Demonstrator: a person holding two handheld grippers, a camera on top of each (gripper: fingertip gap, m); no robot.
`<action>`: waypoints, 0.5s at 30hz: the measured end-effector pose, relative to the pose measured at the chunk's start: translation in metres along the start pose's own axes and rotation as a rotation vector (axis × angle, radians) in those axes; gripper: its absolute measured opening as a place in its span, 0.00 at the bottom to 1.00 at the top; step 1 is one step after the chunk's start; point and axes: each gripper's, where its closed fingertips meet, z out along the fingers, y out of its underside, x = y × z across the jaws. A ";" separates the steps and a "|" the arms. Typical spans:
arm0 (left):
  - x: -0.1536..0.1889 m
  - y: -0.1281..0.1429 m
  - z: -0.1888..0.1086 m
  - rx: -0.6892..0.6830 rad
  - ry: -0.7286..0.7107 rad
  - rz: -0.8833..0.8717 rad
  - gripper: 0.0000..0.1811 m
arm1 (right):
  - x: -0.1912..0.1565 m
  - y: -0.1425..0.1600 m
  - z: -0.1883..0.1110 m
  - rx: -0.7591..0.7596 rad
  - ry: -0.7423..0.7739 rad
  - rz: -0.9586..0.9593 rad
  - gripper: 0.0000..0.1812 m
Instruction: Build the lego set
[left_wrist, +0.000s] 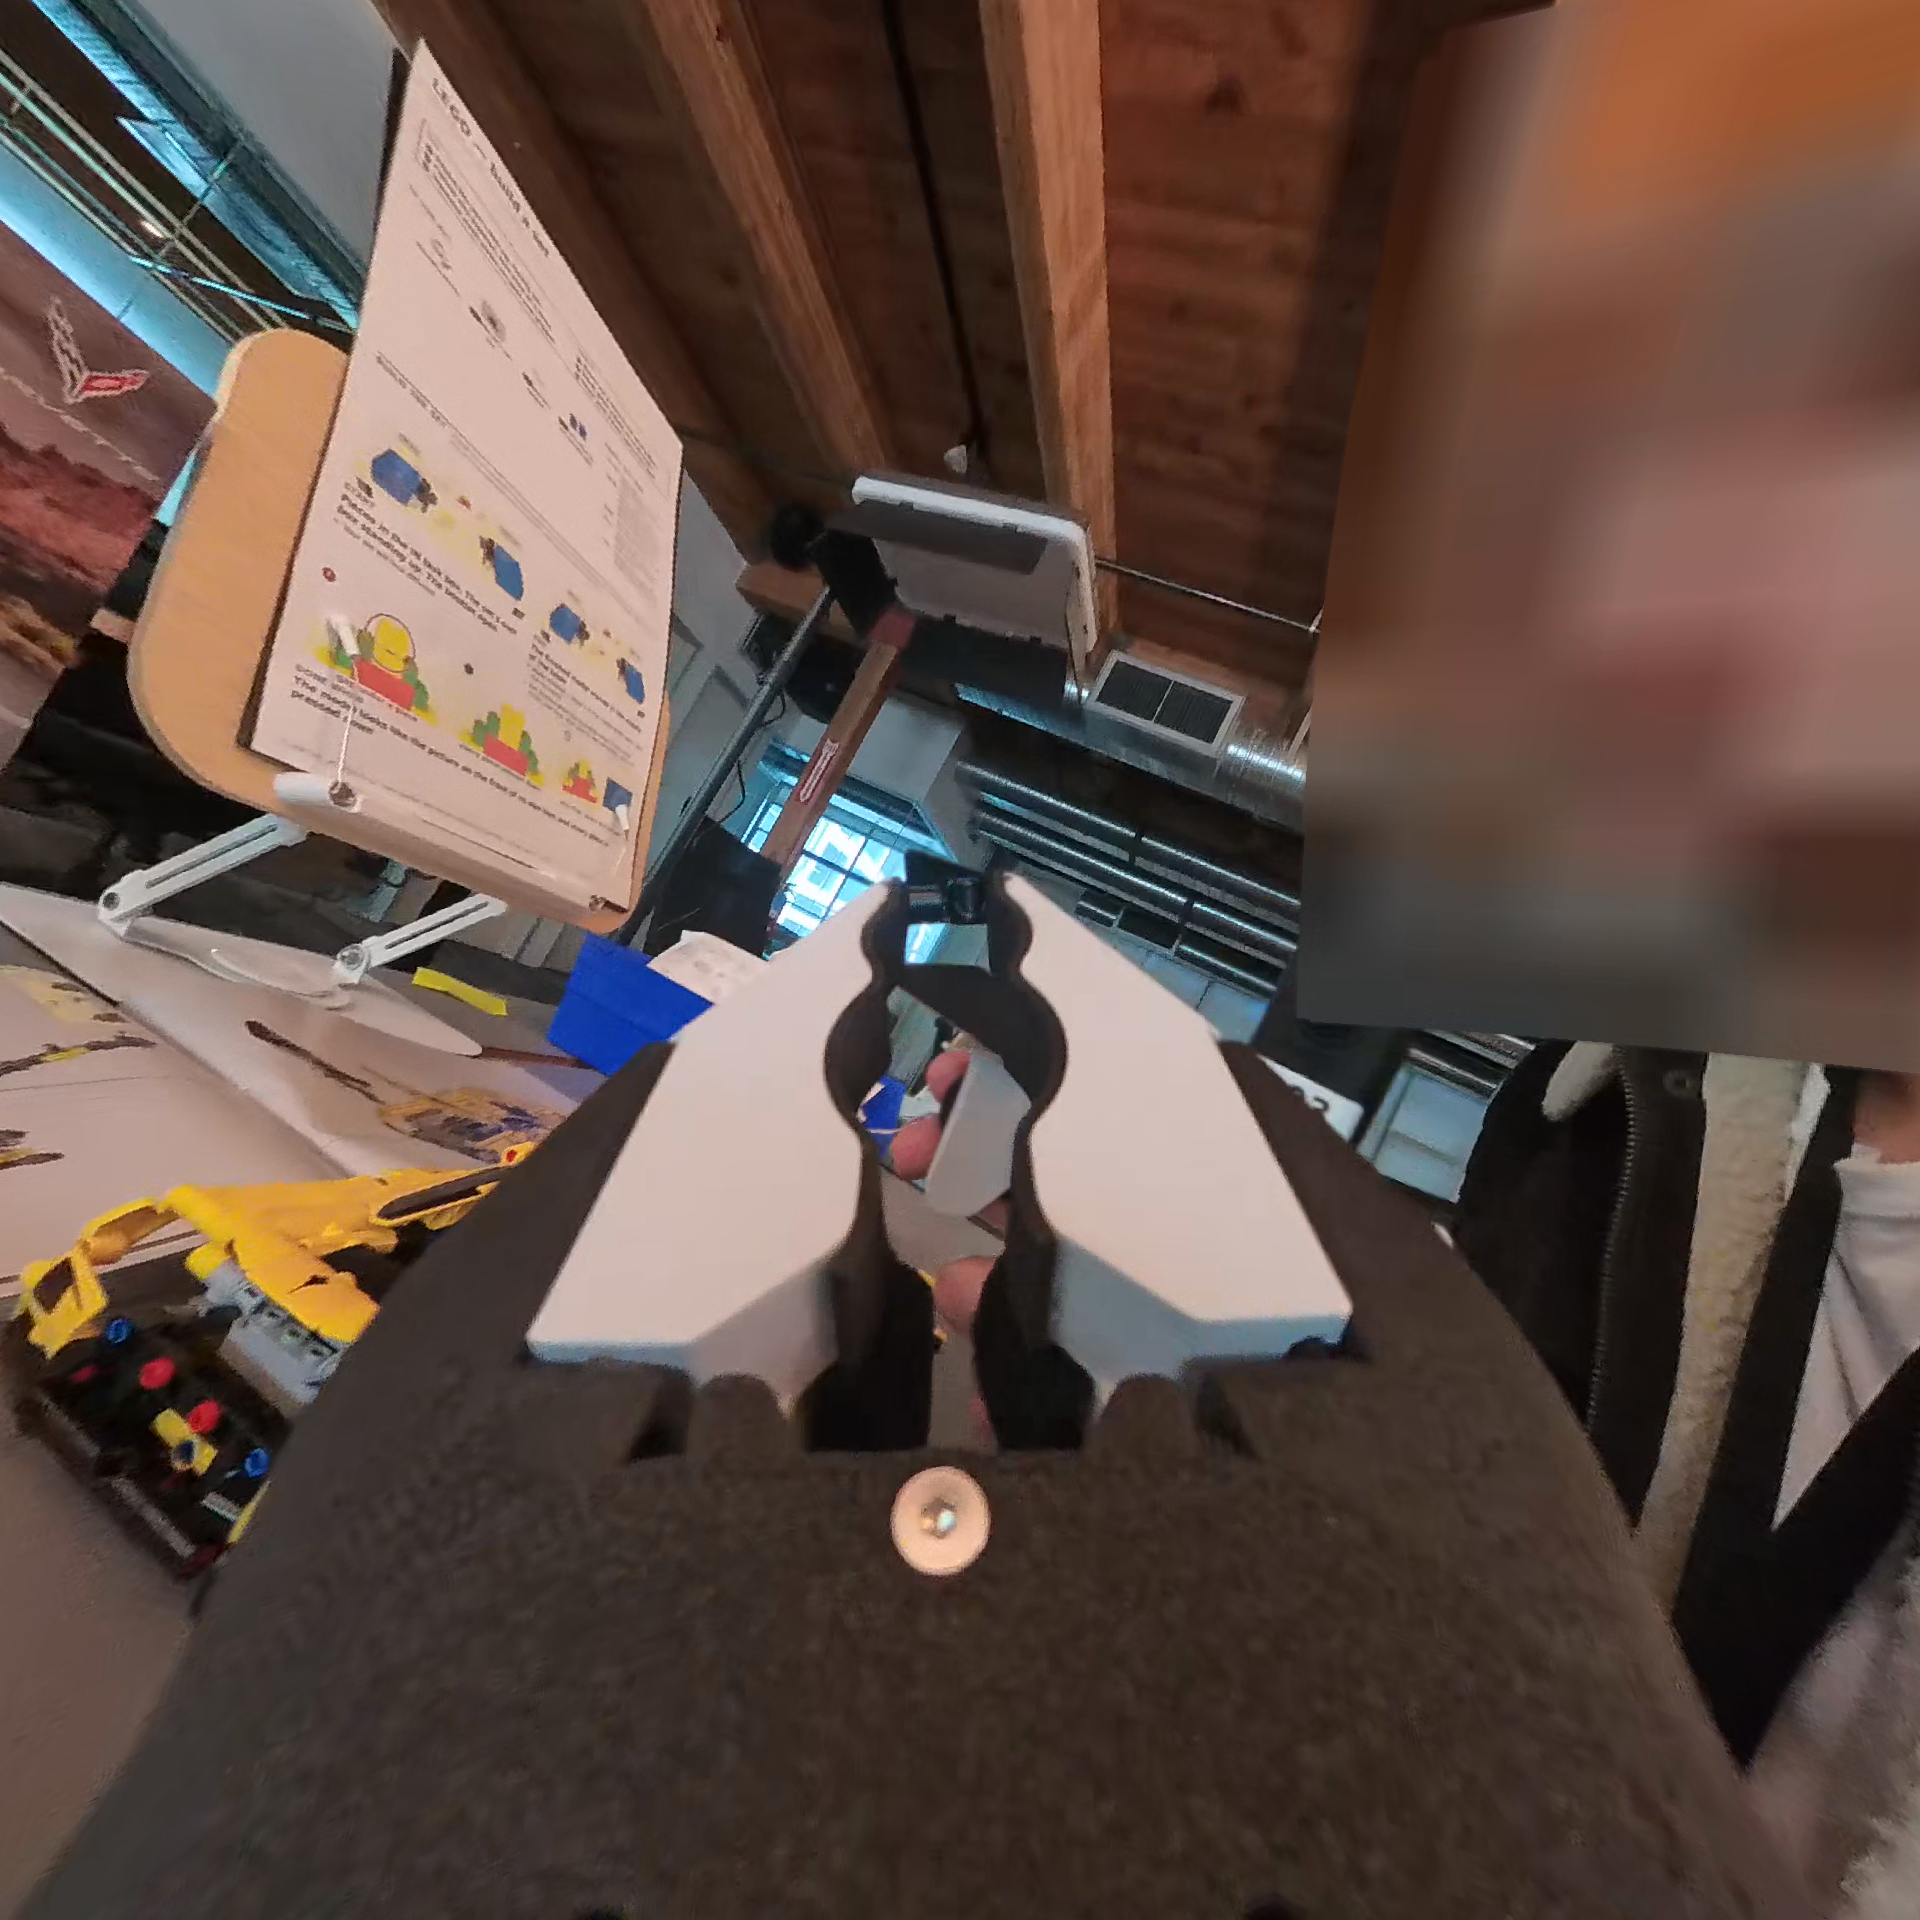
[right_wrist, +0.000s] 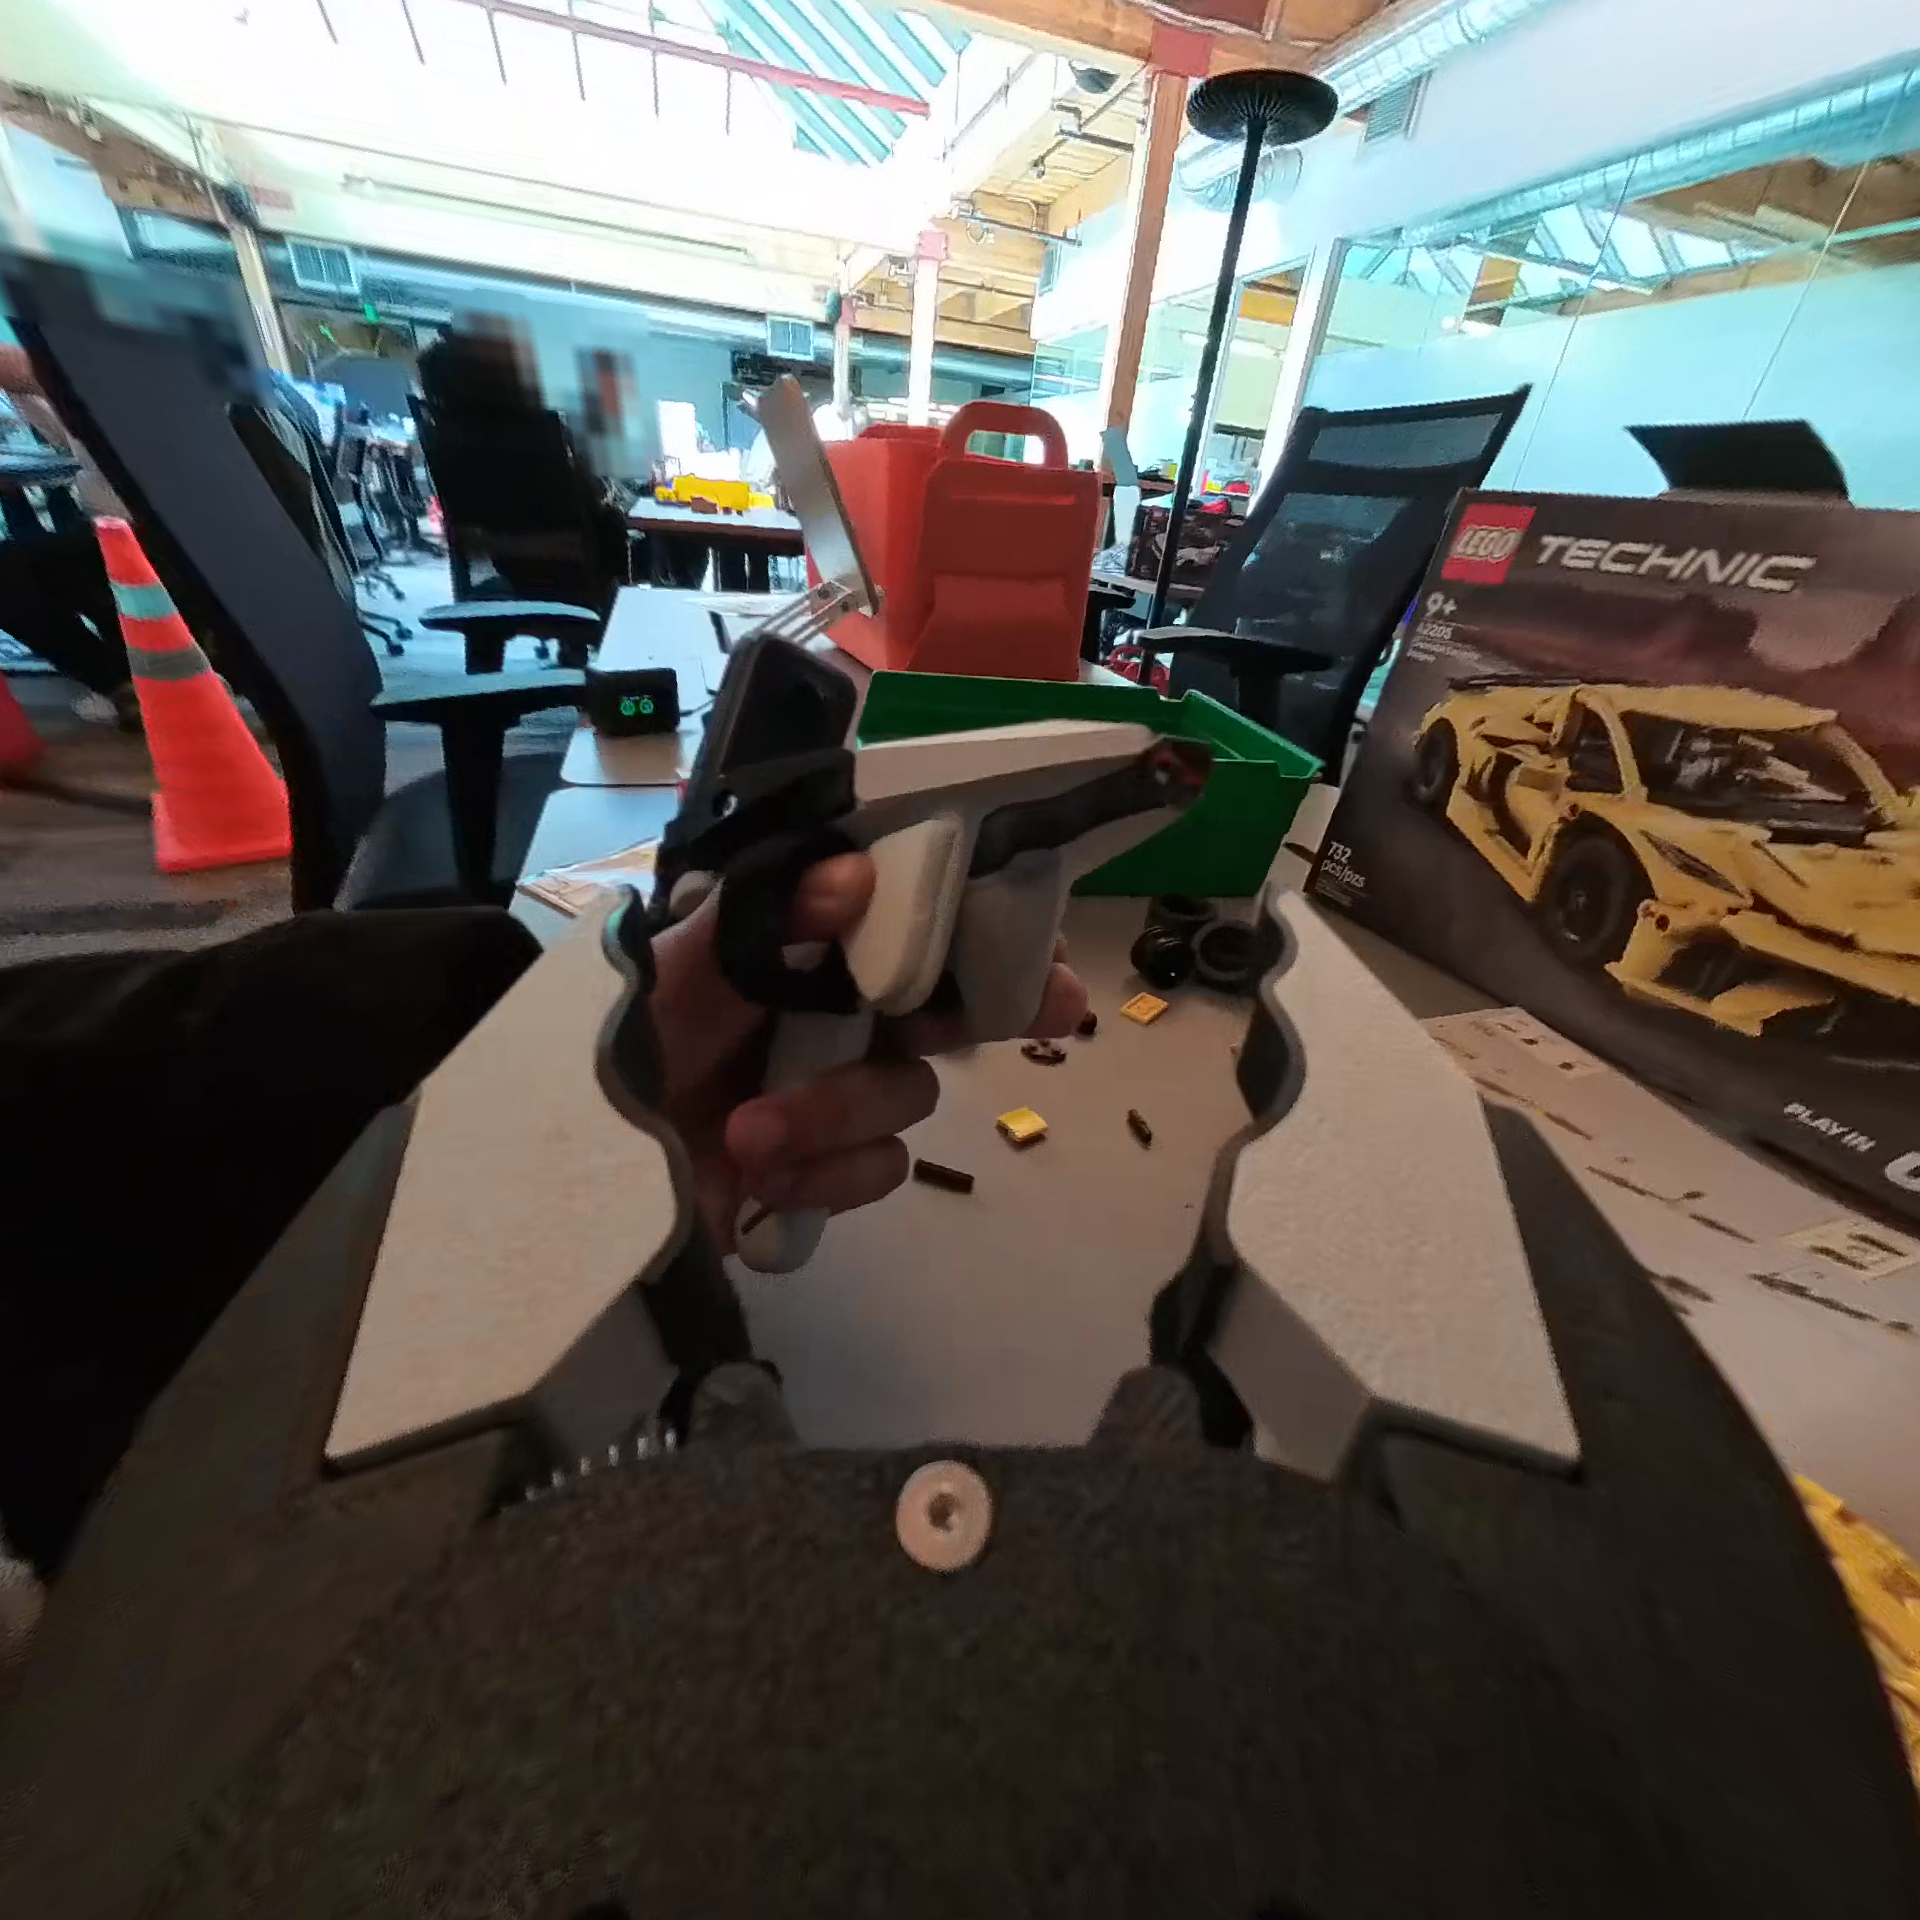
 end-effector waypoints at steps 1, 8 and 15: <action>0.000 0.000 0.000 -0.001 0.000 0.002 0.08 | -0.002 0.000 0.000 0.001 -0.001 -0.011 0.62; 0.002 0.008 0.004 -0.039 0.007 0.012 0.08 | -0.008 -0.008 -0.002 0.043 -0.029 0.006 0.61; 0.007 0.023 0.012 -0.119 0.018 0.058 0.08 | -0.004 -0.011 -0.003 0.056 -0.024 0.038 0.62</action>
